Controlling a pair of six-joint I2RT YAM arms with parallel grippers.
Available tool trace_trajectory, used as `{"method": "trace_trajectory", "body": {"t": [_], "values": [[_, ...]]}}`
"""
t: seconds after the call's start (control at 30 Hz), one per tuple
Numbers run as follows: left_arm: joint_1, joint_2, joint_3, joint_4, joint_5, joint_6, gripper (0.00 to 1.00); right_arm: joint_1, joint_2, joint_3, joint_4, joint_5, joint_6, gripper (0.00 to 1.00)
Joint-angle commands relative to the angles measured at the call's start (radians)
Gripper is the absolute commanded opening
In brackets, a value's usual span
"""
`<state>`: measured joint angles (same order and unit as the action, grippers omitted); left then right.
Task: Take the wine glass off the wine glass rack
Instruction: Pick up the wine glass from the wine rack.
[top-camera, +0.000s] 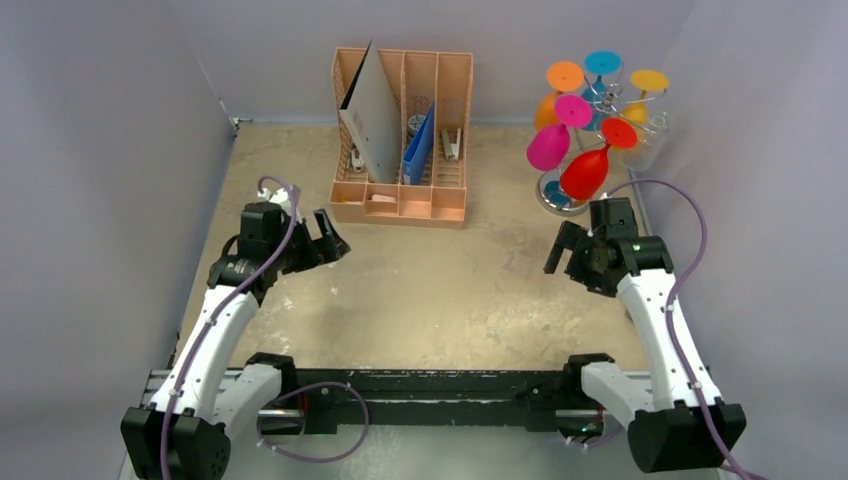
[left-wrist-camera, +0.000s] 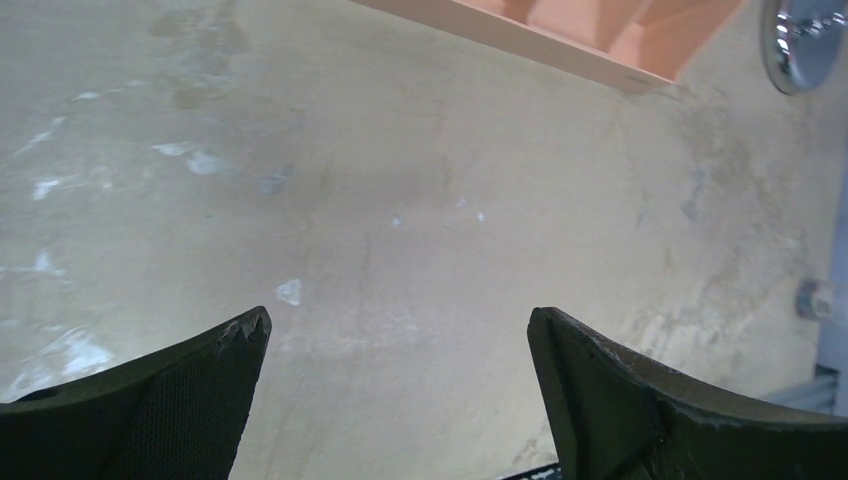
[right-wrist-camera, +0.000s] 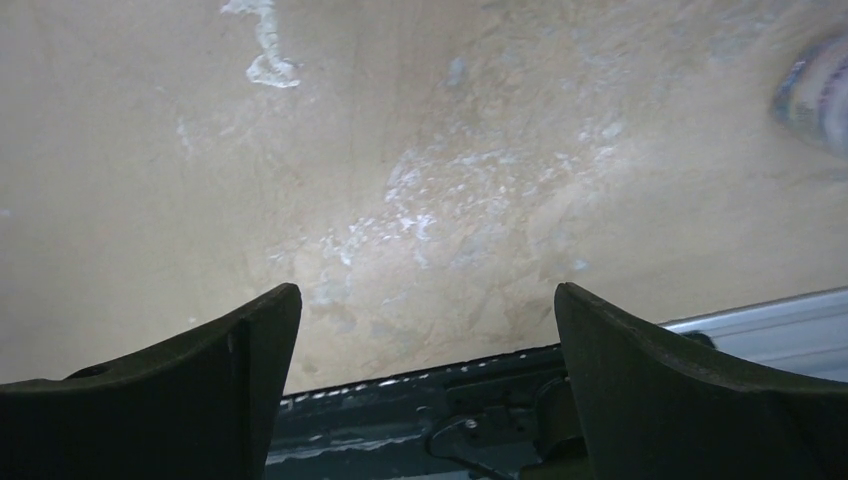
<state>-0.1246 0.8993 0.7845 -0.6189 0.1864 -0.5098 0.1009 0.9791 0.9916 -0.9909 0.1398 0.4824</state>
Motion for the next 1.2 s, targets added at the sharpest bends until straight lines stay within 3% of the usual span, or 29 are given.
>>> {"method": "trace_trajectory", "body": {"t": [0.0,0.1,0.27,0.5,0.7,0.87,1.03,1.17], "values": [[0.003,0.013,-0.027,0.147,0.21,0.019,1.0,-0.098,0.055,0.036,0.036,-0.323,-0.07,0.99],[0.003,0.011,-0.042,0.202,0.261,0.028,1.0,-0.099,0.098,0.085,0.038,-0.462,-0.095,0.99],[0.003,0.02,-0.026,0.265,0.275,0.069,1.0,-0.099,0.075,0.103,0.058,-0.428,-0.039,0.99],[0.003,0.009,-0.001,0.246,0.299,0.186,1.0,-0.099,-0.104,0.108,0.036,-0.136,0.023,0.98],[0.003,0.008,0.02,0.176,0.258,0.219,0.98,-0.099,-0.091,0.262,-0.051,0.184,-0.015,0.98],[0.003,0.023,0.021,0.185,0.259,0.217,0.98,-0.165,0.063,0.454,-0.079,0.094,-0.047,0.97],[0.003,0.036,0.049,0.142,0.252,0.21,0.98,-0.207,0.169,0.657,-0.108,-0.18,-0.014,0.93],[0.002,0.042,0.063,0.121,0.264,0.214,0.98,-0.216,0.221,0.787,-0.113,-0.219,0.024,0.91]]}}
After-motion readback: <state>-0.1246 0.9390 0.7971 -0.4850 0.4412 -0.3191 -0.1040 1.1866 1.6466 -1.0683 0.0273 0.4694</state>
